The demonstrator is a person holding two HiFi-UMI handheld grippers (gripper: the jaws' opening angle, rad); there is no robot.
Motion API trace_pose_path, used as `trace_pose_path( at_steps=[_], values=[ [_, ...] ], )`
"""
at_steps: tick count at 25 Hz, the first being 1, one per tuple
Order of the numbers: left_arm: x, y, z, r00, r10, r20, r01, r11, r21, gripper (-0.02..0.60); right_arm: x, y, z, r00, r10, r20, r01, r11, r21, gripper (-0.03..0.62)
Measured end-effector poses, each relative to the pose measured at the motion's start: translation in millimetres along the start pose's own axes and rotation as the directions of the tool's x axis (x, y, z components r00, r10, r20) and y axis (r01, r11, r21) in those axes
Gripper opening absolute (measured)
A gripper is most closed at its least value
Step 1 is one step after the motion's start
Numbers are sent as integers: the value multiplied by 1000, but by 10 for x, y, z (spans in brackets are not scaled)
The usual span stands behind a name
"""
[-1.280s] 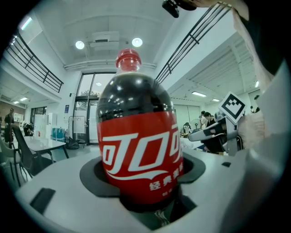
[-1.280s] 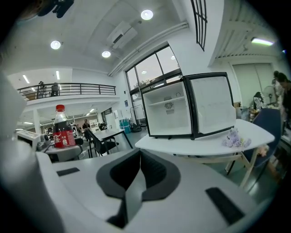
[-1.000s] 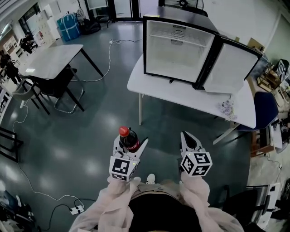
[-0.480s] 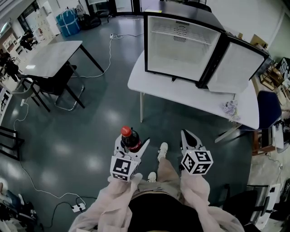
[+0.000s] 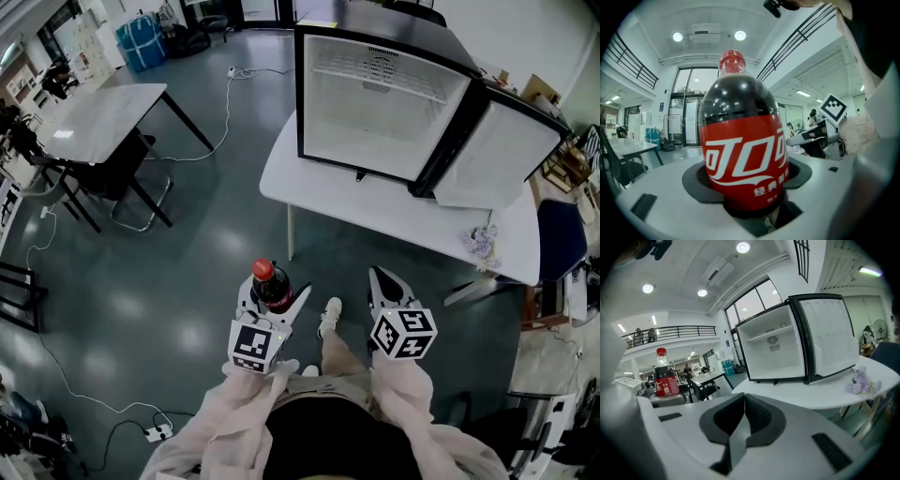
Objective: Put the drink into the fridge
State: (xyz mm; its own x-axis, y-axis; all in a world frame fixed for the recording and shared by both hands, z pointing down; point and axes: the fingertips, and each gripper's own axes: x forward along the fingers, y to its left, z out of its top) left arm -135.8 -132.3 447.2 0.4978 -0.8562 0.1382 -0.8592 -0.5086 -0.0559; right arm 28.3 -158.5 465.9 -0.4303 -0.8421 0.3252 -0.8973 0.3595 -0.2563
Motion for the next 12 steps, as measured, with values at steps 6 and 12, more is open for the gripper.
trace_pose_path(
  at_steps=[6,12],
  values=[
    [572,220,141,1000,4,15,-4,1000,0,330,465,-282,323,1000,12,0,-12,1000,-15,14],
    [1127,441,291,1000,1,19,-1,1000,13,330,924,-532,627,1000,20,-2,-20,1000,-21,14]
  ],
)
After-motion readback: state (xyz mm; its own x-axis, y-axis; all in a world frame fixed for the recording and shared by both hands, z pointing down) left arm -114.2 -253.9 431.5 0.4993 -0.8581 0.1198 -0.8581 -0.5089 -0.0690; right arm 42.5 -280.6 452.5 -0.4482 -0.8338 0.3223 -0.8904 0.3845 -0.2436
